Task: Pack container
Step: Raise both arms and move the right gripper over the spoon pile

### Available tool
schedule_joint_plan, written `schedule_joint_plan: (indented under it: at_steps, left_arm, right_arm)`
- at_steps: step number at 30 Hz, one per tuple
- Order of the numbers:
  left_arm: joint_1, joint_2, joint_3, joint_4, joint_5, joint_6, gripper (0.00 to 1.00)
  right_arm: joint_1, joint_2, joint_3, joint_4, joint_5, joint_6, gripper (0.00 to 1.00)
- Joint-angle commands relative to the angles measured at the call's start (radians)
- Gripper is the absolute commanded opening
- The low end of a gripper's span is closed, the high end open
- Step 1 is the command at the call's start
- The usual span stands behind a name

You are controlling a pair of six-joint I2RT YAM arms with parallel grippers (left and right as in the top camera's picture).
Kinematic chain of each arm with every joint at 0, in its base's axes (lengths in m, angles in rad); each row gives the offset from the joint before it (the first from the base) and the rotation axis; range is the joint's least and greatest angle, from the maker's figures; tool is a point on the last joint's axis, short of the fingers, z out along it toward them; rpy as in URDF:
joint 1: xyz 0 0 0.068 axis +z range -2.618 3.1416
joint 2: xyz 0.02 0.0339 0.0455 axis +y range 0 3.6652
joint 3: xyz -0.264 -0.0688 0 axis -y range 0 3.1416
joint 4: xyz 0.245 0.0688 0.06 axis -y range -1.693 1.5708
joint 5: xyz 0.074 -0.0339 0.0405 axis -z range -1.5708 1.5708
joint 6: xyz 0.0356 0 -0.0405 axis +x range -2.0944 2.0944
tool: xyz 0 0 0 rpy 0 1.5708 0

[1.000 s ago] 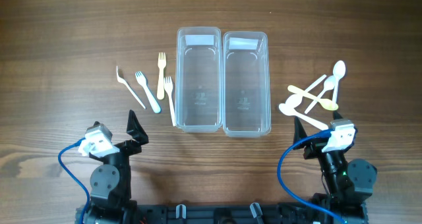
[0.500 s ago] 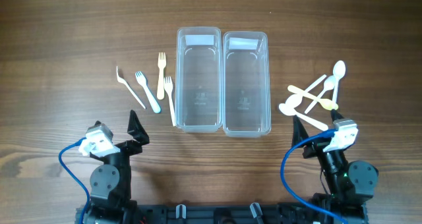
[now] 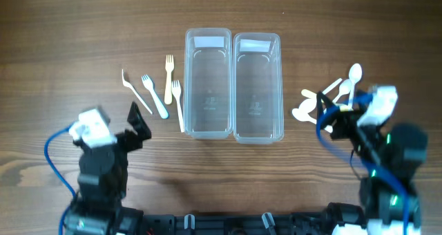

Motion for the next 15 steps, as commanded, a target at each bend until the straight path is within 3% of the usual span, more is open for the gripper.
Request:
schedule_joint_plan:
  at_steps: [1, 8, 15]
  left_arm:
    - [0.008, 0.219, 0.215, -0.097, 0.035, -0.001, 1.0]
    - [0.009, 0.56, 0.515, -0.328, 0.041, 0.002, 1.0]
    - [0.009, 0.736, 0.553, -0.394, 0.083, 0.002, 1.0]
  right_arm:
    - [-0.002, 0.276, 0.21, -0.087, -0.015, 0.018, 1.0]
    - [-0.013, 0.673, 0.491, -0.217, -0.003, -0.035, 1.0]
    - [-0.036, 0.847, 0.507, -0.229, 0.004, -0.03, 1.0]
